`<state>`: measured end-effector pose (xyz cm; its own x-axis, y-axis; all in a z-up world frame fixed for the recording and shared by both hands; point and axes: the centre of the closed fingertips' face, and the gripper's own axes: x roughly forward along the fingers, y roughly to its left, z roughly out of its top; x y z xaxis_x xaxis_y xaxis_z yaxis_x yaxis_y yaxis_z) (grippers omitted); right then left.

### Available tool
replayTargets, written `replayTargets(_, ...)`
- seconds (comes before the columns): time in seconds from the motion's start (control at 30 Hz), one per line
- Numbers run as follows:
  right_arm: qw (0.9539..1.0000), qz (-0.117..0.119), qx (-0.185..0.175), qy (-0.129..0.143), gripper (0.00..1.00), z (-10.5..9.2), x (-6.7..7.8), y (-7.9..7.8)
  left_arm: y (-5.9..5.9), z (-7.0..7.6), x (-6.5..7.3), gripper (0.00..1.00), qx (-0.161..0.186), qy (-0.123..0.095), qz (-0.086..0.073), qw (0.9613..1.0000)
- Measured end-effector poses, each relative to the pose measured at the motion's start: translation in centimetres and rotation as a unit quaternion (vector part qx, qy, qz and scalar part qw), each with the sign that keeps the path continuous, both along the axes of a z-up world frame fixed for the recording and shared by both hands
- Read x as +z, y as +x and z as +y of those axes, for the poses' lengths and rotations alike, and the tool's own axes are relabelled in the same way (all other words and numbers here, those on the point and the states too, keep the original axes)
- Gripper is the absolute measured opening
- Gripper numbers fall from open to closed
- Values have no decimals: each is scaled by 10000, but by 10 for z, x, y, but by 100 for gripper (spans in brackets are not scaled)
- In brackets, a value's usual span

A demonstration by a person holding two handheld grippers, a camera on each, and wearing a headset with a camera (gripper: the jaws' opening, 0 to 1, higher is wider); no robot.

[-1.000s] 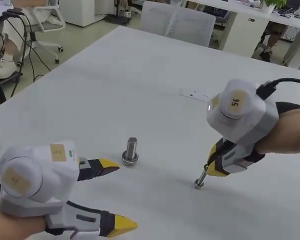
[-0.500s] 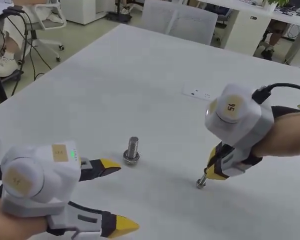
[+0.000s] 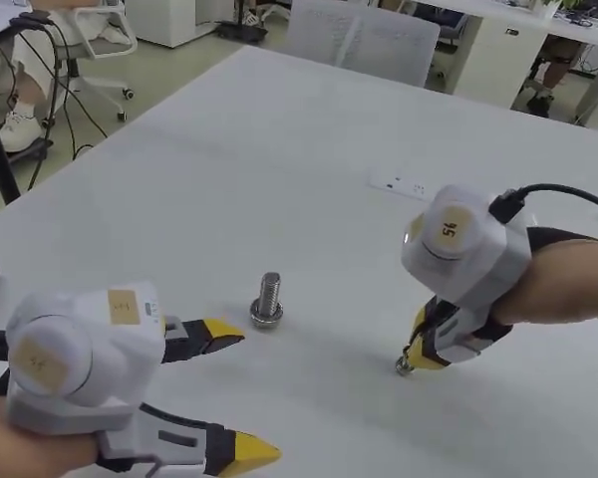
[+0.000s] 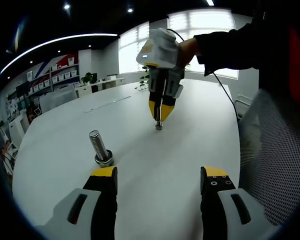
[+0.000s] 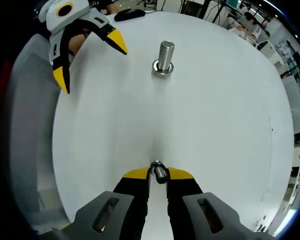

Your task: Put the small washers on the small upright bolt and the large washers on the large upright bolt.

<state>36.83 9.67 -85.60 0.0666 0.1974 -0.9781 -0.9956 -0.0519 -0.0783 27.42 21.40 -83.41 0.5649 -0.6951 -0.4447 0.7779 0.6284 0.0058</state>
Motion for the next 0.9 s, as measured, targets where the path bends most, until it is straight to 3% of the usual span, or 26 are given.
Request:
replayTargets(0.4,10000,74,-33,-10,14,0,-11,0,0,1,-1,66,12,4,15,10000)
replayTargets(0.9,9999,103,-38,49,17,4,-14,-4,-2,3,-4,66,14,3,31,10000)
